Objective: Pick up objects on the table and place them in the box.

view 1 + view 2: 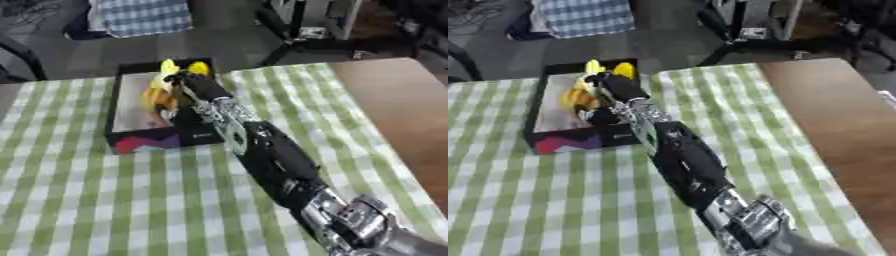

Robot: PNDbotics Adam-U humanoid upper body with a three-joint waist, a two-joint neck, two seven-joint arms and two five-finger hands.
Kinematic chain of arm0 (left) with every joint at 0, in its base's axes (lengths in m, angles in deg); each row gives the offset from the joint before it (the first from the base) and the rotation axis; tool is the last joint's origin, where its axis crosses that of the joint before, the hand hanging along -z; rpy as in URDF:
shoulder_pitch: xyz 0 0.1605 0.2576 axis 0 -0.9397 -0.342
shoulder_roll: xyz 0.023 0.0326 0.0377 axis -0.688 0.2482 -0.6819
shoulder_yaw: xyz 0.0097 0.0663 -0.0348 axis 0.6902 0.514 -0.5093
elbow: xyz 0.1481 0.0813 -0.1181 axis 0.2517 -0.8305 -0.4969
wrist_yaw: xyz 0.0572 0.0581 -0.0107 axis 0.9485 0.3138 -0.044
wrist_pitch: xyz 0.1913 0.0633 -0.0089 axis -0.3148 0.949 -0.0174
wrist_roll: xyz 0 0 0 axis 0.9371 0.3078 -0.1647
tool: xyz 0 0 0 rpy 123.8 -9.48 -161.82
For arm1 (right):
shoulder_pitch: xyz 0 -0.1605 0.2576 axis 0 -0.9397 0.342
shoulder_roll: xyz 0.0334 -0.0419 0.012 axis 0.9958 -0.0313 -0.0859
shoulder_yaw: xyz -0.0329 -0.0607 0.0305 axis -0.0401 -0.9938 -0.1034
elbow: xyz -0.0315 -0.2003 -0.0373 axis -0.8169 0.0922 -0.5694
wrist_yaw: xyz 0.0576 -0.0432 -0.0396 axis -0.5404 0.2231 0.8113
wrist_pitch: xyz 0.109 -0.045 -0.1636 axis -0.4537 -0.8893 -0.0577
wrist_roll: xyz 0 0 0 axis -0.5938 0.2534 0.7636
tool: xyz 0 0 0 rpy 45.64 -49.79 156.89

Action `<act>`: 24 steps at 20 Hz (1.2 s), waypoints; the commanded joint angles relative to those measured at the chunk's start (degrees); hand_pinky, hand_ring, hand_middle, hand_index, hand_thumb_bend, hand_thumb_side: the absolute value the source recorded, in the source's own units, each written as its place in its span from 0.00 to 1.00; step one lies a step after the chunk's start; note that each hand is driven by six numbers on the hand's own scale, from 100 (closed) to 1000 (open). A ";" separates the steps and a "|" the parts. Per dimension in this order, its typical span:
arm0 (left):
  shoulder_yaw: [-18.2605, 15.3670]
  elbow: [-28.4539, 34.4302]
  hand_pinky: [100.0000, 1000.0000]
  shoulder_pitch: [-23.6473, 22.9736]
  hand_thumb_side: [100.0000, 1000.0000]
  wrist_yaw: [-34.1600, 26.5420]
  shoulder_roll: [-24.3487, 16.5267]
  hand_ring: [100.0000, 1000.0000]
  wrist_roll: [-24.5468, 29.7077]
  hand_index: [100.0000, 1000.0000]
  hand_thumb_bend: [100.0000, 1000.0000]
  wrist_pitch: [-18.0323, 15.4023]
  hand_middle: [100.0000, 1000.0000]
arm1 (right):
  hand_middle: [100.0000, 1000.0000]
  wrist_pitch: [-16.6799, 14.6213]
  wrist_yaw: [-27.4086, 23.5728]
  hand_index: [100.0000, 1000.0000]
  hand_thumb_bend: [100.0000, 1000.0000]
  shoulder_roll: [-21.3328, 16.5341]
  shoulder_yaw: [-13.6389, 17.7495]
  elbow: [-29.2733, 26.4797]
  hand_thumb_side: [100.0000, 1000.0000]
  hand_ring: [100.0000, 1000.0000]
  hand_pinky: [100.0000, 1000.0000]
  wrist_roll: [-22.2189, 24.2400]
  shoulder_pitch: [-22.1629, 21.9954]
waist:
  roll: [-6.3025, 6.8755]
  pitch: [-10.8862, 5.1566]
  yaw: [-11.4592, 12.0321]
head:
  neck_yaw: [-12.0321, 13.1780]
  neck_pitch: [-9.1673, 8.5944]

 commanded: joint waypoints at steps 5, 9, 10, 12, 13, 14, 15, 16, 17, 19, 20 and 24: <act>-0.37 0.83 0.71 -0.57 0.65 0.11 -1.36 0.52 -0.10 0.82 0.48 -0.06 0.60 | 0.85 -2.32 -4.95 0.95 0.33 -4.19 -2.01 -8.31 0.56 0.82 0.90 0.79 1.24 | -0.24 -0.56 -2.19 | 1.77 0.55; -1.11 0.78 0.71 -1.36 0.65 0.47 -2.04 0.52 -0.83 0.81 0.48 -0.03 0.60 | 0.79 -3.64 -18.18 0.91 0.13 -10.09 -4.15 -19.02 0.42 0.78 0.88 1.65 -1.61 | -1.04 -1.23 -5.12 | 5.06 1.63; -1.33 0.80 0.71 -1.51 0.65 0.58 -2.25 0.52 -1.07 0.81 0.48 -0.04 0.61 | 0.79 -3.31 -22.18 0.90 0.09 -11.99 -4.46 -22.56 0.41 0.77 0.88 1.65 -3.03 | -1.22 -1.43 -6.02 | 6.33 1.98; -1.73 0.89 0.71 -1.76 0.65 0.77 -2.68 0.52 -1.55 0.81 0.48 -0.05 0.61 | 0.77 -1.69 -30.83 0.88 0.03 -15.30 -4.60 -29.85 0.40 0.75 0.87 1.46 -6.69 | -1.56 -1.86 -7.64 | 8.68 2.70; -1.94 0.95 0.71 -1.80 0.65 0.85 -2.87 0.53 -1.84 0.81 0.48 -0.06 0.61 | 0.75 -0.67 -35.16 0.86 0.00 -16.61 -4.38 -33.48 0.39 0.73 0.87 1.16 -8.86 | -1.74 -2.05 -8.40 | 9.73 2.97; -2.19 0.98 0.71 -1.72 0.65 0.90 -2.99 0.53 -2.20 0.81 0.48 -0.06 0.61 | 0.74 0.28 -39.27 0.84 0.00 -17.69 -3.88 -37.16 0.39 0.73 0.87 0.54 -11.42 | -1.90 -2.20 -9.08 | 10.85 3.17; -2.32 0.98 0.71 -1.58 0.65 0.95 -3.04 0.53 -2.54 0.81 0.48 -0.05 0.62 | 0.73 1.20 -42.74 0.83 0.00 -18.54 -3.39 -40.51 0.39 0.73 0.87 -0.09 -13.79 | -1.98 -2.31 -9.48 | 11.76 3.32; -2.39 1.05 0.71 -1.43 0.65 0.96 -3.06 0.54 -2.82 0.81 0.48 -0.13 0.62 | 0.73 1.93 -45.81 0.82 0.00 -19.03 -2.57 -43.74 0.39 0.72 0.87 -1.02 -16.58 | -1.99 -2.43 -9.85 | 13.11 3.61; -2.39 1.11 0.71 -1.36 0.65 0.97 -3.10 0.54 -3.00 0.81 0.47 -0.22 0.63 | 0.72 2.52 -48.24 0.81 0.00 -19.28 -1.84 -46.57 0.39 0.72 0.87 -1.89 -19.06 | -1.98 -2.53 -10.13 | 14.25 3.93; -2.35 1.18 0.71 -1.32 0.65 0.97 -3.20 0.55 -3.26 0.82 0.47 -0.36 0.64 | 0.72 2.95 -51.85 0.80 0.00 -19.13 -0.44 -51.16 0.40 0.71 0.87 -3.31 -23.71 | -1.94 -2.76 -10.60 | 16.27 4.70; -2.38 1.21 0.71 -1.27 0.65 0.99 -3.15 0.55 -3.38 0.82 0.47 -0.42 0.64 | 0.71 2.96 -53.10 0.80 0.00 -18.97 0.13 -52.74 0.40 0.71 0.86 -3.82 -25.89 | -1.90 -2.86 -10.84 | 17.16 5.06; -2.40 1.28 0.71 -1.37 0.66 1.09 -2.50 0.56 -3.85 0.82 0.47 -0.71 0.65 | 0.71 2.14 -55.26 0.80 0.00 -17.65 1.64 -56.74 0.44 0.71 0.86 -4.13 -33.59 | -1.59 -3.02 -11.47 | 20.21 5.51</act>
